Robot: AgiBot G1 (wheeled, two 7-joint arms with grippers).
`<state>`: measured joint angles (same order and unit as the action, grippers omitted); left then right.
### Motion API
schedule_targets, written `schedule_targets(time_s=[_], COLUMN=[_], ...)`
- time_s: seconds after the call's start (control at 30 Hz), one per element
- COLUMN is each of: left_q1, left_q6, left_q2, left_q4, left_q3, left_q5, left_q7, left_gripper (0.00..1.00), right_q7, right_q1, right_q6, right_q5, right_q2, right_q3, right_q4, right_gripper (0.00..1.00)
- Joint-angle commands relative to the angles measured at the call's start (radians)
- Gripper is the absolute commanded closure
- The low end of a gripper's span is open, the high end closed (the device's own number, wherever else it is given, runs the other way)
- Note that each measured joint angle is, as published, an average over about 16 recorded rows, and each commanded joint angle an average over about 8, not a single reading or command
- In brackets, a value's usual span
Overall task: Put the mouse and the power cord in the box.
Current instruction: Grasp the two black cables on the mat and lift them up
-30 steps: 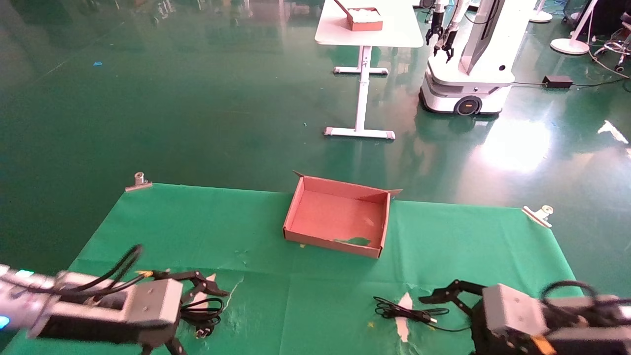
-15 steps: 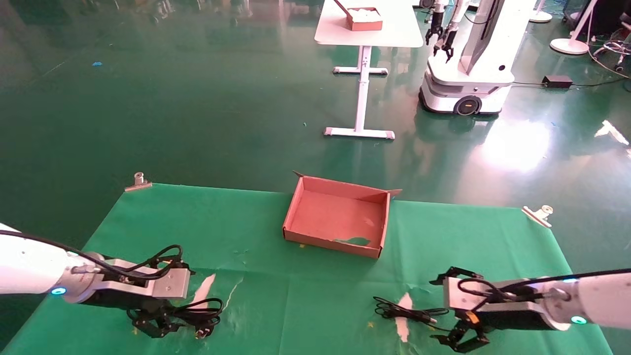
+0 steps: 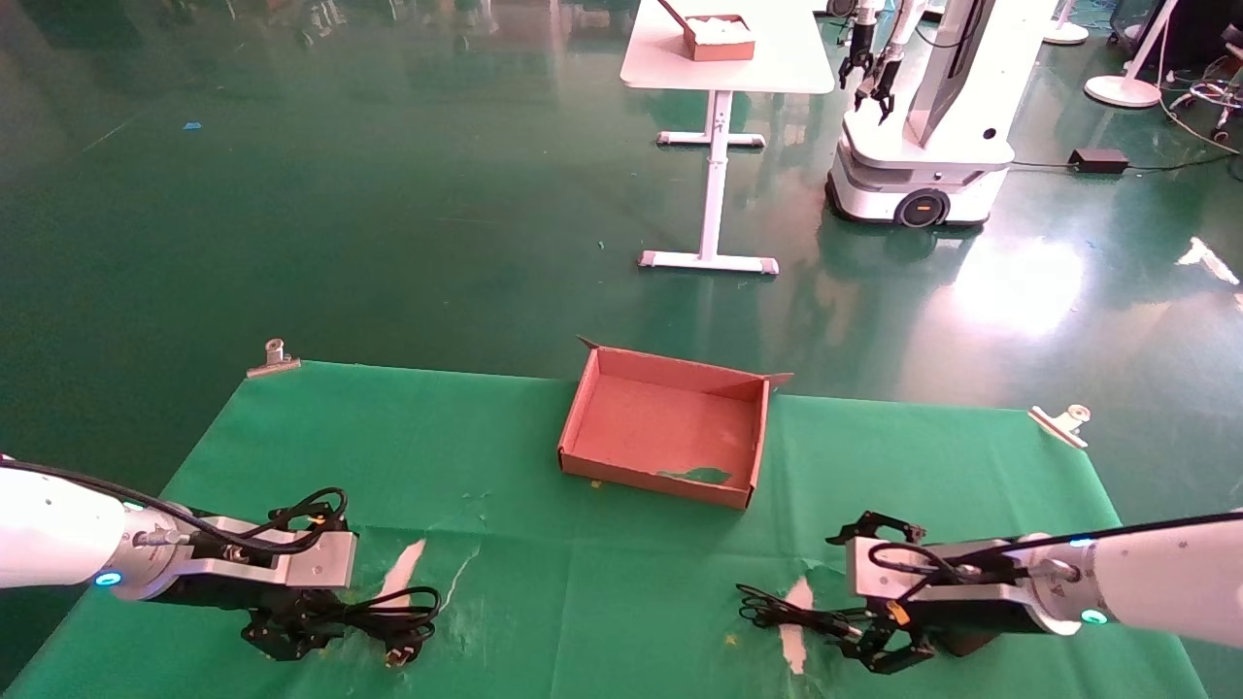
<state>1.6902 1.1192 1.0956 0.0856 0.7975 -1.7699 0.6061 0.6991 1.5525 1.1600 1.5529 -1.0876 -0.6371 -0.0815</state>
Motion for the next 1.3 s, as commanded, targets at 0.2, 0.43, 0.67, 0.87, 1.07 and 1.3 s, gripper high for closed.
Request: schedule_targets(time_s=[0.2, 0.43, 0.67, 0.87, 1.07, 1.3], left_q1=[0.008, 0.009, 0.008, 0.007, 0.006, 0.006], left_q6=[0.002, 0.002, 0.003, 0.004, 0.005, 0.005], left_q2=[0.007, 0.009, 0.007, 0.006, 0.005, 0.004], left_q4=[-0.034, -0.036, -0.030, -0.028, -0.026, -0.025], left_q3=[0.002, 0.003, 0.002, 0.001, 0.001, 0.000], left_q5=[-0.003, -0.005, -0.003, -0.001, 0.000, 0.000], left_q7=[0.035, 0.037, 0.033, 0.031, 0.029, 0.028], left_gripper=[0.69, 1.00, 1.00, 1.00, 1.00, 1.00], right_q7=[0.029, 0.030, 0.028, 0.027, 0.027, 0.027], right_q1=[0.007, 0.009, 0.007, 0.006, 0.005, 0.005], right_q6=[-0.006, -0.006, -0.004, -0.003, -0.003, -0.003], right_q5=[0.000, 0.000, -0.001, -0.001, -0.002, -0.002], right_q2=[-0.014, -0.015, -0.013, -0.011, -0.011, -0.010], right_q3=[0.000, 0.000, 0.001, 0.001, 0.001, 0.002], right_q4=[0.040, 0.043, 0.036, 0.033, 0.031, 0.029], right_gripper=[1.00, 1.00, 1.00, 1.00, 1.00, 1.00])
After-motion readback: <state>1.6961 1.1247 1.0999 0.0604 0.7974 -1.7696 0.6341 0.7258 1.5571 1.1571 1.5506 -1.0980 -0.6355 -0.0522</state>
